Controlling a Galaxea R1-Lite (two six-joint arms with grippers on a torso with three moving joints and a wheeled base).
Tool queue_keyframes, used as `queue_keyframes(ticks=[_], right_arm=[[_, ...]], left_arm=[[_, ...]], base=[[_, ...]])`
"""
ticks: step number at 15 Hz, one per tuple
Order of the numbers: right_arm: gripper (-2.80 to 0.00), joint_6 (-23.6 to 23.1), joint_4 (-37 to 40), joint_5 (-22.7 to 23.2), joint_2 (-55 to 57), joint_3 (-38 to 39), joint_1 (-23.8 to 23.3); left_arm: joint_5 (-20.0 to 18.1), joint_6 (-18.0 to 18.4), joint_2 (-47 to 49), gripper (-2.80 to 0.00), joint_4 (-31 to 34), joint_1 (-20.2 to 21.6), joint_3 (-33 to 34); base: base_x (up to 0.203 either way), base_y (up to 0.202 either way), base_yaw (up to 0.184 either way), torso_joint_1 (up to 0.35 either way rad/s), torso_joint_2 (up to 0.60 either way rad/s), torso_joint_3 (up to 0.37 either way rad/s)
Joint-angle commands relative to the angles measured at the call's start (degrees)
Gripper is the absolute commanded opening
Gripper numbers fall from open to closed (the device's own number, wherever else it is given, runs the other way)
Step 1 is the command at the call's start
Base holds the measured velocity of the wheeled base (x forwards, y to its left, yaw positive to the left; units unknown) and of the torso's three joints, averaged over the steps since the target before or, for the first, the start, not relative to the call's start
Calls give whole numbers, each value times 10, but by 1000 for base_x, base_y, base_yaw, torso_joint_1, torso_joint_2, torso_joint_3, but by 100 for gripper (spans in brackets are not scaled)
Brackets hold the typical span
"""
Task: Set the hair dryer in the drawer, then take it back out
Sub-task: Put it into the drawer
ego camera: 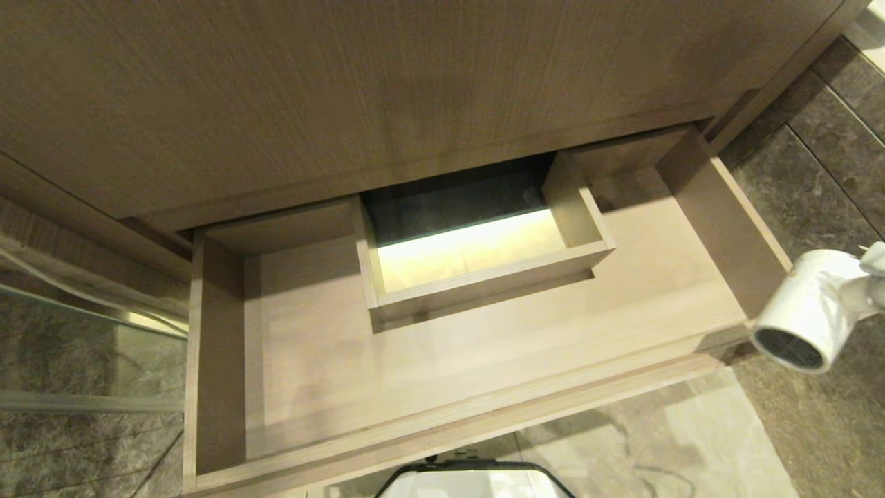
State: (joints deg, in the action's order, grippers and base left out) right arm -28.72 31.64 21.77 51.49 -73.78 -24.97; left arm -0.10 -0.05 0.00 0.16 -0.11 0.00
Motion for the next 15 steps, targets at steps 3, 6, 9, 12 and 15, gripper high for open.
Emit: queue_keyframes(ticks=[3, 6, 9, 12, 15], right_arm=[[-280, 0, -13, 8, 85, -11, 3], [-280, 1, -24, 10, 139, -20, 16], [-280, 1, -34, 10, 210, -62, 25], [-280, 5, -36, 11, 268, -112, 33], [-280, 4, -33, 12, 290, -124, 45]], left_arm=[[0, 0, 0, -280, 0, 0, 0], [0, 0, 0, -280, 0, 0, 0], [-1, 0, 0, -280, 0, 0, 0], [0, 0, 0, -280, 0, -1, 0], [0, 0, 0, -280, 0, 0, 0]], base=[[0, 0, 0, 94, 77, 143], [0, 0, 0, 39, 49, 64], [0, 0, 0, 50, 35, 36], [0, 0, 0, 10, 4, 39], [0, 0, 0, 0, 0, 0]])
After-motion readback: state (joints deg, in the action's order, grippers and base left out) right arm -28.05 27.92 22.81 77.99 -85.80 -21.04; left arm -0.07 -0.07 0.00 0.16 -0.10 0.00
